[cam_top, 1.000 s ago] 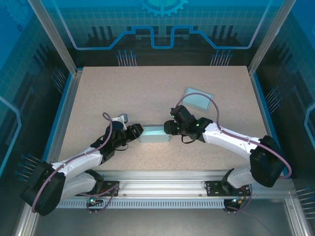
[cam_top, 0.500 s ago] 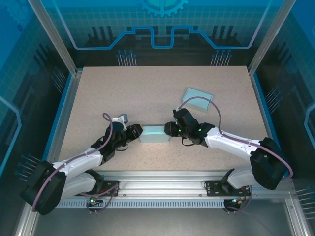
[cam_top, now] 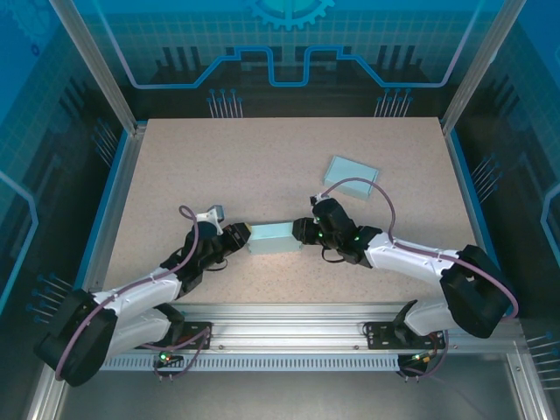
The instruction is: Fold the paper box
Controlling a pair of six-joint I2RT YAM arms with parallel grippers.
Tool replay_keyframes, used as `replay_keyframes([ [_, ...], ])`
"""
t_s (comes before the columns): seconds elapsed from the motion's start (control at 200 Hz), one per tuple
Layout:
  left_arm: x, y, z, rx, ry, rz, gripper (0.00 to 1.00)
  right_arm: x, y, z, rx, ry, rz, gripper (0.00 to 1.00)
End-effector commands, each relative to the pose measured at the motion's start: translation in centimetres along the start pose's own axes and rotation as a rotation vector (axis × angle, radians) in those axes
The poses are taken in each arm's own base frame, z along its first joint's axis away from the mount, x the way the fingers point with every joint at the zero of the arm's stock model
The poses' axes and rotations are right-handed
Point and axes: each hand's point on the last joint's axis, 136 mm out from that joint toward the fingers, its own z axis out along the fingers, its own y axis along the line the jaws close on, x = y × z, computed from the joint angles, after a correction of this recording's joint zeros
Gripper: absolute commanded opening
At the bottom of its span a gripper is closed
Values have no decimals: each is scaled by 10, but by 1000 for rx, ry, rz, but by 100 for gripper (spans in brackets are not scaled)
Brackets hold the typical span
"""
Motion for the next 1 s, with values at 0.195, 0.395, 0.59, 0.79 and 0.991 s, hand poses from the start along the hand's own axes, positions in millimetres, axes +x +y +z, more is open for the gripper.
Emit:
replay_keyframes([
  [0.195, 71, 110, -12, -357, 212, -23, 19, 92, -92, 10, 287, 285, 27, 30],
  [0.395, 61, 90, -7, -301, 203, 17, 22, 88, -86, 7, 287, 270, -22, 31],
  [0.59, 44, 62, -11, -227, 166, 59, 27, 83, -77, 4, 293, 222, -113, 32],
  [0.79, 21, 33, -24, -175, 118, 205, 37, 77, -66, 3, 294, 190, -165, 36],
  [0.991, 7, 18, -31, -161, 89, 320, 46, 58, -51, 0, 293, 170, -207, 42],
])
